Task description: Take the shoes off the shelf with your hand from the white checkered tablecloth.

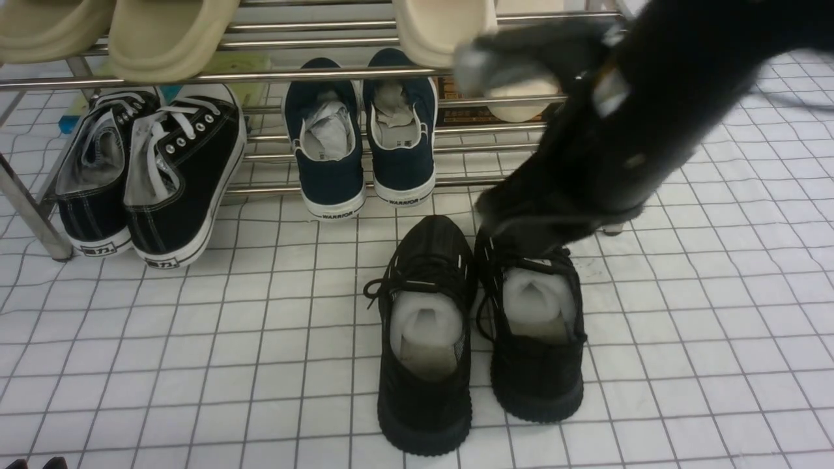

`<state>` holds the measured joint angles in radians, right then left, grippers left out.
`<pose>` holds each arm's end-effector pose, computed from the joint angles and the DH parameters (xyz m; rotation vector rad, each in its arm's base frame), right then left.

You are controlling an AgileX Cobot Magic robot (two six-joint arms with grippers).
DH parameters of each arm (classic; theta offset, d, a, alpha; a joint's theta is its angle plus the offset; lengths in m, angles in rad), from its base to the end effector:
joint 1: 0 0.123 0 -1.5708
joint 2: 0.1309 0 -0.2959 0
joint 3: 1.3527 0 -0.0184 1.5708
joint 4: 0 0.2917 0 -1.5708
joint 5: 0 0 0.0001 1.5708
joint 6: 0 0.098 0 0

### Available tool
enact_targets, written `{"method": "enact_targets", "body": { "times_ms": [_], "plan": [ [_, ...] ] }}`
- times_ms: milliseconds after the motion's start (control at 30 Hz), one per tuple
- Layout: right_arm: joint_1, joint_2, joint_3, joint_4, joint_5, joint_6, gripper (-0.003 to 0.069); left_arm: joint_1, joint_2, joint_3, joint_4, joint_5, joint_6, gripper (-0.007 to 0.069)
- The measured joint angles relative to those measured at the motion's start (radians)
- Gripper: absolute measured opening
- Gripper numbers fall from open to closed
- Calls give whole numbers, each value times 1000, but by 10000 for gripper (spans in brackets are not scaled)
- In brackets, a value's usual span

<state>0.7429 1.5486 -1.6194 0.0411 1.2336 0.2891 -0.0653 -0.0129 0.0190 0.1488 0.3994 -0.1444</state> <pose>0.2653 0.2488 0.3950 -0.6035 2.6370 0.3871 0.0886 -0.0001 0.1695 0.0153 1.8845 0.0047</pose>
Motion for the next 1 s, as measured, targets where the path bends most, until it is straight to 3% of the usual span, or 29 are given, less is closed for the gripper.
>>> {"method": "enact_targets", "body": {
  "times_ms": [133, 200, 467, 500, 533, 567, 633, 733, 1000],
  "plan": [
    [0, -253, 113, -19, 2, -8, 12, 0, 0, 0, 0, 0, 0, 239],
    [0, -339, 180, -29, -6, -10, -6, 0, 0, 0, 0, 0, 0, 239],
    [0, -890, 894, -68, -680, -14, -16, 0, 0, 0, 0, 0, 0, 239],
    [0, -890, 909, -68, -697, -14, -16, 0, 0, 0, 0, 0, 0, 239],
    [0, -926, 1021, -69, -843, -14, -16, 0, 0, 0, 0, 0, 0, 239],
    [0, -929, 1033, -69, -843, -14, -16, 0, 0, 0, 0, 0, 0, 239],
    [0, -944, 1163, -81, -1025, -15, -16, 0, 0, 0, 0, 0, 0, 239],
    [0, -949, 1229, -83, -1141, -15, -14, 0, 0, 0, 0, 0, 0, 239],
    [0, -949, 1340, -84, -1203, -15, -10, 0, 0, 0, 0, 0, 0, 239]
  ]
}}
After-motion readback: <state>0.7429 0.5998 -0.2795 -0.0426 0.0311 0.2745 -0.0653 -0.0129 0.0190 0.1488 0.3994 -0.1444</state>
